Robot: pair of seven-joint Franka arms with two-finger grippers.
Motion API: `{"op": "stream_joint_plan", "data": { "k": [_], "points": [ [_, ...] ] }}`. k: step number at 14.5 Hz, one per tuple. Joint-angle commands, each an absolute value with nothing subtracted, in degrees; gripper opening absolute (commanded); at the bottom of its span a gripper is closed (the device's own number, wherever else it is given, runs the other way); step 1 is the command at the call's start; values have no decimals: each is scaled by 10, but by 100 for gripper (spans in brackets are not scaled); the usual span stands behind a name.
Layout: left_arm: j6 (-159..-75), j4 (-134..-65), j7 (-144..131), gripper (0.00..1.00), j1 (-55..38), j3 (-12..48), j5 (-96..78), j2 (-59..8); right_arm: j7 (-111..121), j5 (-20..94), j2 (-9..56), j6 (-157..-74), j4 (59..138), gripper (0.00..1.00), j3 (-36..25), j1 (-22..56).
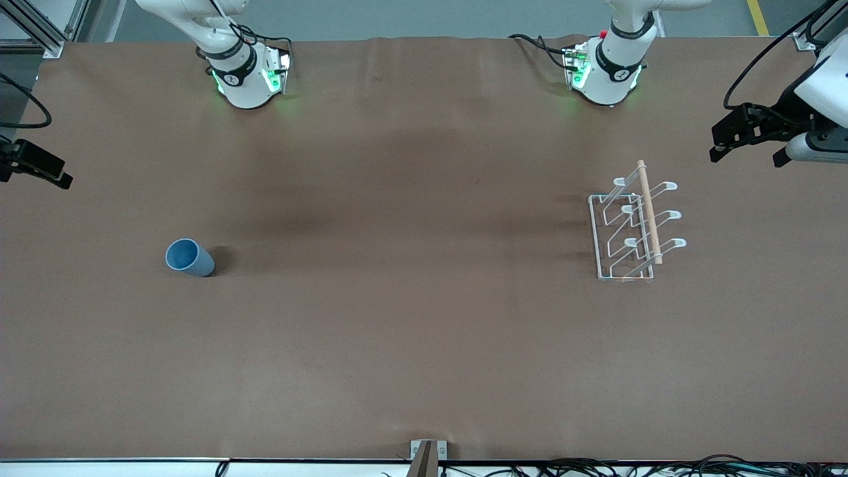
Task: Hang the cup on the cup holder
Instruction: 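Move the right gripper toward the light blue cup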
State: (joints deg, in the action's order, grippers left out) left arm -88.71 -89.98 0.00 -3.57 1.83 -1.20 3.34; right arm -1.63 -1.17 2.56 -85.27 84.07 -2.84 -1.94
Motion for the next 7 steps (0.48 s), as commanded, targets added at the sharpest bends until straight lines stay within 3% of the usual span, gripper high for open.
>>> {"op": "stream_joint_plan", "data": {
  "k": [1, 7],
  "points": [
    [-889, -898, -7, 100, -39, 18, 1, 34, 45, -5, 24, -871, 893, 100, -40, -33],
    [-888, -898, -7, 100, -39, 18, 1, 34, 101, -5, 25, -1102, 1099, 100, -56, -32]
  ]
}}
